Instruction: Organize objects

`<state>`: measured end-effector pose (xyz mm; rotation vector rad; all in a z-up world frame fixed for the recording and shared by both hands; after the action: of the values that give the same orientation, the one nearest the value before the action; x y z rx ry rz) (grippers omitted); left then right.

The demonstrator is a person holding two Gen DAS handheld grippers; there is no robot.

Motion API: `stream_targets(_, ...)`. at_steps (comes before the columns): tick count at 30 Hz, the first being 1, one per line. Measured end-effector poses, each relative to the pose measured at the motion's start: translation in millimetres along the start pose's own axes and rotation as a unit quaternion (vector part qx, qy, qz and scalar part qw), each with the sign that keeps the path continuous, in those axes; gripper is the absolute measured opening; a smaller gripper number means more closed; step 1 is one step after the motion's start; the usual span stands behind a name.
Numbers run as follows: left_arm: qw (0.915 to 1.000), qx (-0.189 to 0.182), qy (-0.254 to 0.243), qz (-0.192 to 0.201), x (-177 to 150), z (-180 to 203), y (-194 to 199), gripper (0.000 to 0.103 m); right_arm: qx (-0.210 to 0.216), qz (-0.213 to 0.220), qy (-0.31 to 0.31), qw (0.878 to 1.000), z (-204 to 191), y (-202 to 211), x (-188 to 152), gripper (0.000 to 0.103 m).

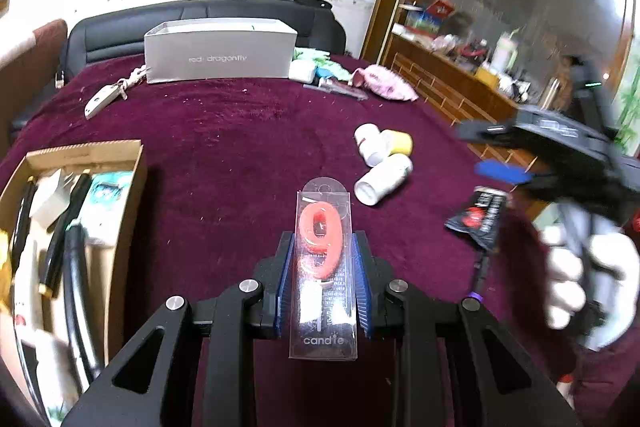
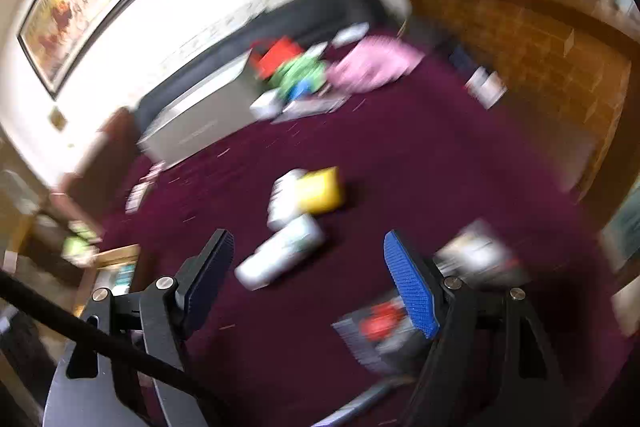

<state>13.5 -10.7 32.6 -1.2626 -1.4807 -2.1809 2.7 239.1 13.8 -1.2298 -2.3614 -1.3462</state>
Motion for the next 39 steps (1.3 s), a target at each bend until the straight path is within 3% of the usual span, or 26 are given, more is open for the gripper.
stream_targets(2, 0.9999, -0.010, 0.007, 0.012, -3.4, -3.1, 13.5, 0.023, 0.002, -0.034, -0.034, 0.999, -0.6, -24.0, -5.8, 0.078)
stream_targets(6, 0.9990, -0.023, 0.018, 0.035, -9.3, -13.8, 38.7, 0.023, -0.041, -0.064, -0.060, 0.995, 5.4, -61.3, -14.4, 0.077)
stream_targets(11, 0.9983, -0.026, 0.021, 0.047, -16.7, -32.3, 54.2, 0.023, -0.102, -0.057, -0.049, 0.992, 1.9, -87.3, -16.3, 0.076)
stream_targets(17, 0.9977, -0.033, 0.034, 0.048, -27.0, -50.3, 57.1, 0.023, -0.172, -0.030, -0.023, 0.984, -8.1, -109.0, -11.7, 0.054)
stream_targets(19, 0.9974, -0.035, 0.042, 0.046, -29.9, -56.5, 57.0, 0.023, -0.185, -0.022, -0.006, 0.982, -9.5, -111.7, -12.0, 0.036)
stream_targets(23, 0.9968, -0.041, 0.052, 0.046, -34.8, -64.6, 59.2, 0.023, -0.180, -0.035, 0.008, 0.983, -9.4, -109.7, -13.4, 0.031)
stream_targets(30, 0.9966, -0.037, 0.051, 0.052, -36.8, -62.9, 66.1, 0.023, -0.121, -0.070, -0.013, 0.990, -11.4, -88.9, -41.3, 0.031)
stream_targets(39, 0.9952, -0.005, 0.066, 0.073, -45.8, -77.5, 93.3, 0.023, -0.017, -0.108, 0.038, 0.993, -77.8, -61.9, -94.8, 0.032)
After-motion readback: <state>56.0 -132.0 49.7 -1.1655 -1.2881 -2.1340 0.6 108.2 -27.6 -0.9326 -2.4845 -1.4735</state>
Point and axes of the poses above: each gripper's, at about its wrist camera, not at the fingertips, and y roughly against the way its jaws point, z to its right, x to its top, the point moved 6 cm from there along -y, roughly the way its jaws point, and after that the axes turned 8 degrees about -y, right-handed, at the moved point
